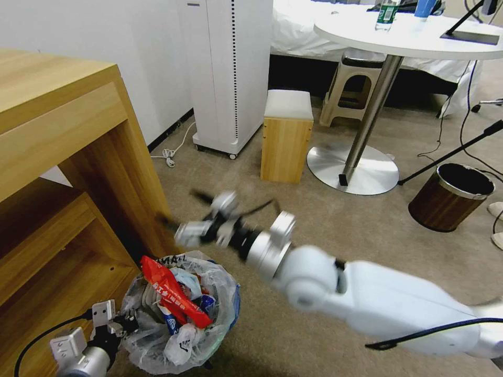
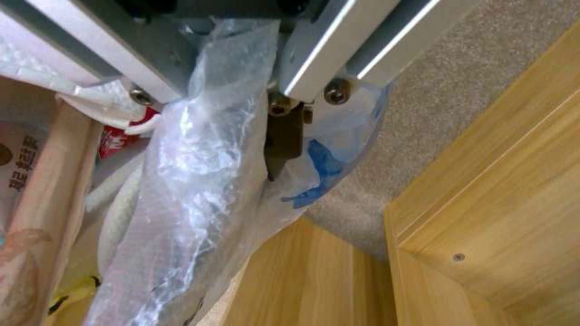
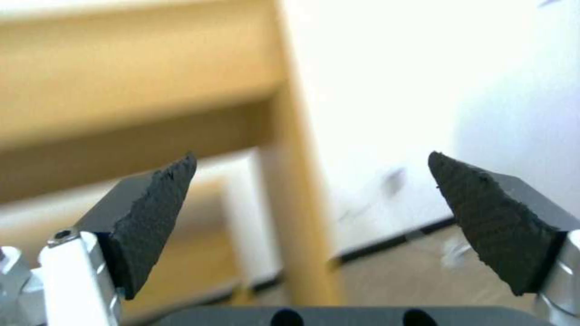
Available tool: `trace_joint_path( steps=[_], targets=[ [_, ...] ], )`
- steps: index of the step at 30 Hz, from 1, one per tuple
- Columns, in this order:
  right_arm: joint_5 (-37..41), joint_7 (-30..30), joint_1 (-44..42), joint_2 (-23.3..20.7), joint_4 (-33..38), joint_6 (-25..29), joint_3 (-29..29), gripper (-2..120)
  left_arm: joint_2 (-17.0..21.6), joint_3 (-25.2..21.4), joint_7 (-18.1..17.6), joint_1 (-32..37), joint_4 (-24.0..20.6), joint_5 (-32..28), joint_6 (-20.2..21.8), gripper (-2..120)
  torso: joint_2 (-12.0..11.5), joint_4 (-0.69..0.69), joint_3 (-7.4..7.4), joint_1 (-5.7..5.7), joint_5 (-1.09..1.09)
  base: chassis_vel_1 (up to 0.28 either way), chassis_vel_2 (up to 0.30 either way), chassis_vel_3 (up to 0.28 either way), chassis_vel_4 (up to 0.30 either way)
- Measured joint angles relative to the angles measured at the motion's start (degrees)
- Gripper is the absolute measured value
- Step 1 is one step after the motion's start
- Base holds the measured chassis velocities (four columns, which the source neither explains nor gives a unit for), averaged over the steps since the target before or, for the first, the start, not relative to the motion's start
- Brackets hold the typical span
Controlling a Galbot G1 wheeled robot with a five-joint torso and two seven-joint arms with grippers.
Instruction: Pick up the trash bin and place the garbage on the floor into it.
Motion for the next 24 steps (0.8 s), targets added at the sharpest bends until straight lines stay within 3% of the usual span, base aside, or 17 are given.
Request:
trace_joint_path(
  steps=[2, 3, 6, 7, 10, 11, 14, 15, 17, 18, 19, 23, 24],
  targets=[
    [1.5, 0.9, -3.9, -1.2, -0.1, -0.5, 10.6, 97, 0.0, 0.0, 0.0, 0.0, 0.0, -0.2, 0.0, 0, 0.0, 0.0, 0.0, 0.0, 0.01, 0.0, 0.0, 0.0, 0.0],
    [1.5, 0.9, -3.9, -1.2, -0.1, -0.5, 10.6, 97, 0.0, 0.0, 0.0, 0.0, 0.0, -0.2, 0.0, 0, 0.0, 0.0, 0.0, 0.0, 0.01, 0.0, 0.0, 0.0, 0.0],
    [1.7, 0.8, -9.8, -3.3, 0.7, -1.1, 22.7, 97, 0.8, -0.2, -0.1, 0.4, -0.2, -0.7, 0.4, 0, 0.0, -0.01, 0.0, 0.0, 0.02, 0.0, 0.0, 0.0, 0.0],
    [1.7, 0.8, -9.8, -3.3, 0.7, -1.1, 22.7, 97, 0.8, -0.2, -0.1, 0.4, -0.2, -0.7, 0.4, 0, 0.0, -0.01, 0.0, 0.0, 0.02, 0.0, 0.0, 0.0, 0.0],
    [1.1, 0.1, -17.6, -5.1, 3.3, -0.9, 33.4, 97, 2.8, -0.6, -0.9, 0.5, -0.4, -2.4, 1.5, 0, 0.0, -0.01, -0.01, 0.0, 0.01, 0.0, 0.0, 0.0, 0.0],
    [1.1, 0.1, -17.6, -5.1, 3.3, -0.9, 33.4, 97, 2.8, -0.6, -0.9, 0.5, -0.4, -2.4, 1.5, 0, 0.0, -0.01, -0.01, 0.0, 0.01, 0.0, 0.0, 0.0, 0.0],
    [-0.5, -0.4, -27.9, -6.5, 6.1, -0.7, 42.4, 96, 5.6, -1.0, -2.7, 0.6, -0.8, -6.3, 3.0, 0, 0.0, -0.01, -0.01, 0.0, 0.0, 0.0, 0.0, 0.0, 0.0],
    [-0.5, -0.4, -27.9, -6.5, 6.1, -0.7, 42.4, 96, 5.6, -1.0, -2.7, 0.6, -0.8, -6.3, 3.0, 0, 0.0, -0.01, -0.01, 0.0, 0.0, 0.0, 0.0, 0.0, 0.0],
    [-1.1, -0.7, -32.4, -6.7, 7.3, -0.3, 46.9, 94, 7.9, -1.3, -3.7, 0.5, -0.9, -8.7, 3.8, 0, 0.0, -0.04, -0.02, 0.0, 0.04, 0.0, 0.0, 0.0, 0.0],
    [-1.5, -0.7, -35.7, -6.7, 8.3, -0.1, 50.1, 92, 10.3, -1.5, -5.1, 0.4, -0.9, -11.7, 4.7, 0, 0.0, 0.02, -0.02, 0.0, -0.02, 0.0, 0.0, 0.0, 0.0],
    [-1.5, -0.7, -35.7, -6.7, 8.3, -0.1, 50.1, 92, 10.3, -1.5, -5.1, 0.4, -0.9, -11.7, 4.7, 0, 0.0, 0.02, -0.02, 0.0, -0.02, 0.0, 0.0, 0.0, 0.0],
    [-2.9, -0.8, -42.3, -6.4, 10.0, 0.3, 56.7, 86, 19.6, -1.9, -8.5, -1.0, 0.2, -21.5, 6.9, 0, 0.0, -0.01, -0.01, 0.0, 0.0, 0.0, 0.0, 0.0, 0.0],
    [-2.9, -0.8, -42.3, -6.4, 10.0, 0.3, 56.7, 86, 19.6, -1.9, -8.5, -1.0, 0.2, -21.5, 6.9, 0, 0.0, -0.01, -0.01, 0.0, 0.0, 0.0, 0.0, 0.0, 0.0]
  ],
)
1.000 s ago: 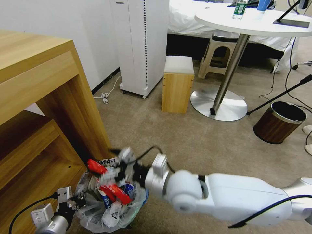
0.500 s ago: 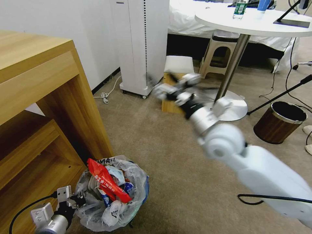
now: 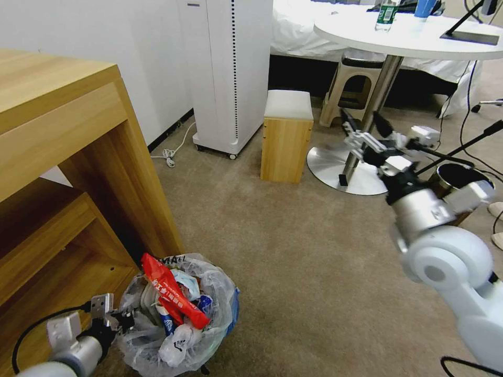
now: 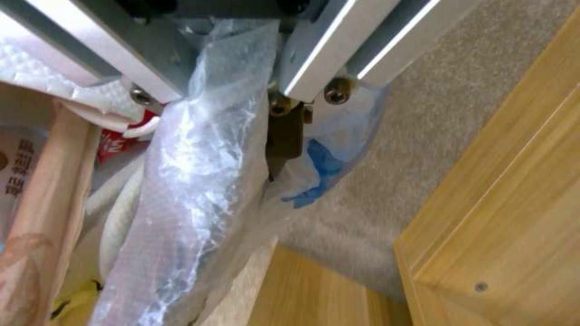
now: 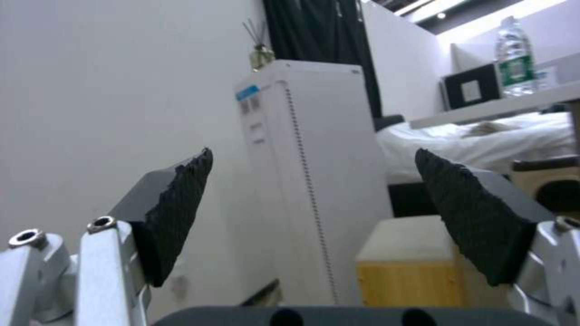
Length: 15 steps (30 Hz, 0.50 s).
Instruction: Pick up the trash bin and place the garbage on the floor into it.
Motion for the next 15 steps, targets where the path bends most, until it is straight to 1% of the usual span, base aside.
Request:
trace_joint_path(
  steps=[2, 3, 4, 6, 7, 8, 10, 15],
  targets=[
    [-0.4, -0.2, -2.2, 0.2, 0.3, 0.3, 2.1, 86, 3.5, 0.4, -1.0, -1.4, 2.3, -2.9, 0.3, 0, 0.0, 0.0, 0.0, 0.0, -0.02, 0.0, 0.0, 0.0, 0.0],
    [-0.6, -0.2, -3.0, 0.3, 0.4, 0.3, 2.8, 86, 4.5, 0.6, -1.3, -1.9, 3.3, -3.9, 0.3, 0, 0.0, 0.0, 0.0, 0.0, -0.01, 0.0, 0.0, 0.0, 0.0],
    [-0.6, -0.2, -3.0, 0.3, 0.4, 0.3, 2.8, 86, 4.5, 0.6, -1.3, -1.9, 3.3, -3.9, 0.3, 0, 0.0, 0.0, 0.0, 0.0, -0.01, 0.0, 0.0, 0.0, 0.0],
    [-1.0, -0.3, -4.4, 0.8, 0.6, 0.4, 4.0, 85, 6.1, 1.3, -1.5, -3.1, 5.4, -6.1, 0.5, 0, 0.0, -0.01, 0.0, 0.0, -0.01, 0.0, 0.0, 0.0, 0.0],
    [-1.0, -0.3, -4.4, 0.8, 0.6, 0.4, 4.0, 85, 6.1, 1.3, -1.5, -3.1, 5.4, -6.1, 0.5, 0, 0.0, -0.01, 0.0, 0.0, -0.01, 0.0, 0.0, 0.0, 0.0],
    [-1.1, -0.4, -4.5, 1.1, 0.5, 0.4, 4.0, 84, 6.5, 1.5, -1.5, -3.2, 6.3, -6.4, 0.5, 0, 0.0, -0.01, 0.0, 0.0, -0.02, 0.0, 0.0, 0.0, 0.0],
    [-1.5, -0.4, -4.1, 1.8, -0.1, 0.5, 3.2, 84, 6.7, 1.8, -1.6, -3.6, 8.3, -6.6, 0.5, 0, 0.0, 0.03, 0.01, 0.0, 0.0, 0.0, 0.0, 0.0, 0.0],
    [-1.9, -0.5, -4.2, 2.2, -0.4, 0.5, 3.0, 84, 7.1, 2.5, -1.5, -3.7, 10.0, -7.0, 0.6, 0, 0.0, 0.01, 0.01, 0.0, -0.02, 0.0, 0.0, 0.0, 0.0]
  ],
)
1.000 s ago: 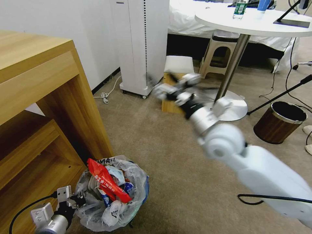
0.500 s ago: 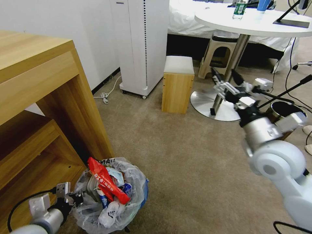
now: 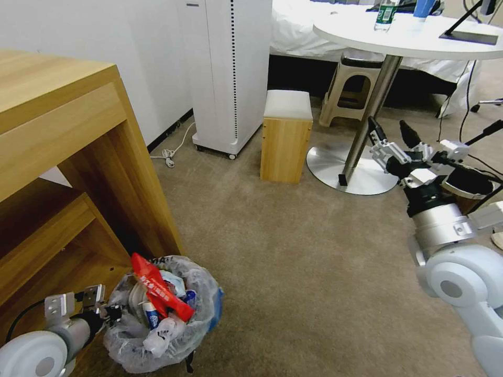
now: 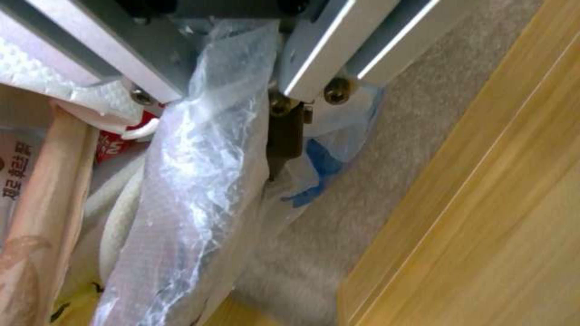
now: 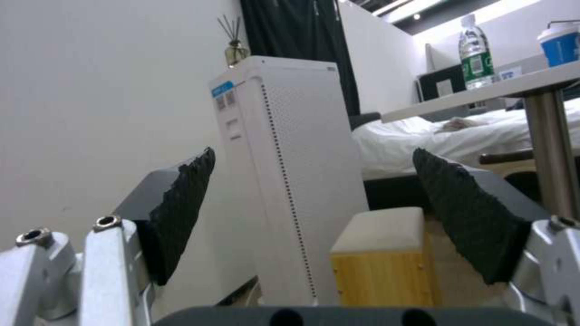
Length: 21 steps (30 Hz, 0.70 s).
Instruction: Pick up the trash bin and place the garbage on the floor into it.
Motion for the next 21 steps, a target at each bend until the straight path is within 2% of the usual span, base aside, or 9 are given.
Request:
trace_joint_path(
  steps=[9, 21],
  targets=[
    [-0.6, 0.0, 0.2, 0.5, -0.8, 0.2, -0.5, 83, 0.1, 1.6, -0.2, 0.2, 1.7, -0.4, -0.1, 0, 0.0, 0.0, -0.01, 0.0, 0.07, 0.0, 0.0, 0.0, 0.0],
    [-3.4, -0.6, -0.7, 1.0, -3.4, 2.0, -2.3, 83, 0.1, 2.9, -1.0, -1.3, 2.3, -1.2, 0.3, 0, 0.0, 0.0, 0.0, 0.0, 0.0, 0.0, 0.0, 0.0, 0.0]
  ],
)
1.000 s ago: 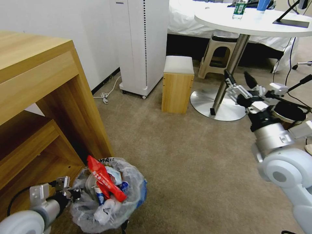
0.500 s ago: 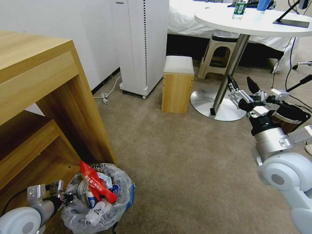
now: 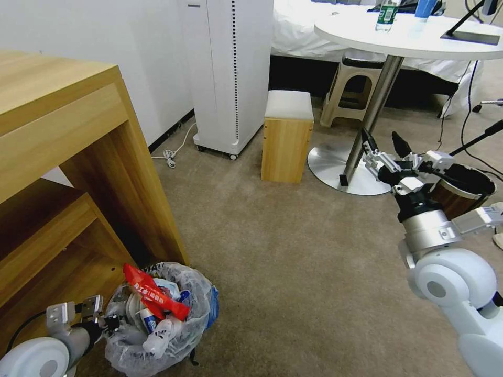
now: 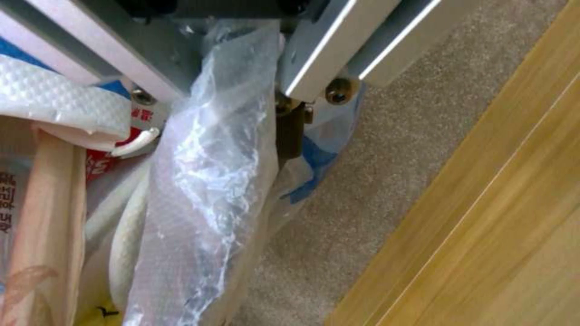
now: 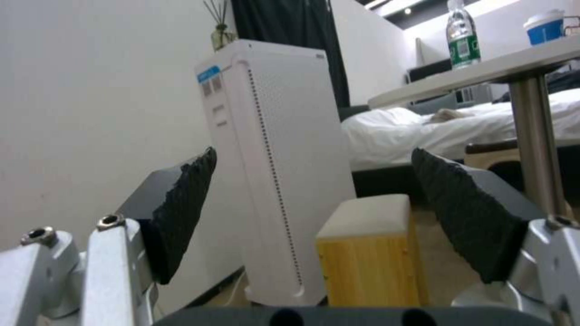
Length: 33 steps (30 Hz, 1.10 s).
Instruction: Pick up the trash bin and place the garbage on the floor into it.
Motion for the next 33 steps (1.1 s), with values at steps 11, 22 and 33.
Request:
trace_joint_path(
  steps=[11, 22, 33],
  targets=[
    [-1.0, -0.2, -0.2, 0.1, -0.3, 0.3, -0.1, 81, -0.8, -1.5, 0.3, -0.6, -2.5, 2.0, -2.4, 24, 0.0, -0.02, 0.01, 0.0, -0.03, 0.0, 0.0, 0.0, 0.0],
    [-1.7, -0.2, -0.1, 0.2, -0.4, 0.4, -0.8, 79, -1.7, -3.2, 0.1, 0.6, -4.4, 3.4, -3.5, 64, 0.0, -0.01, 0.0, 0.0, 0.01, 0.0, 0.0, 0.0, 0.0],
    [-3.2, -0.5, 1.2, 0.1, -1.3, 1.1, -2.9, 79, -4.3, -5.4, 0.1, 3.3, -6.0, 8.3, -4.3, 95, 0.0, 0.0, 0.0, 0.0, 0.01, 0.0, 0.0, 0.0, 0.0]
  ],
)
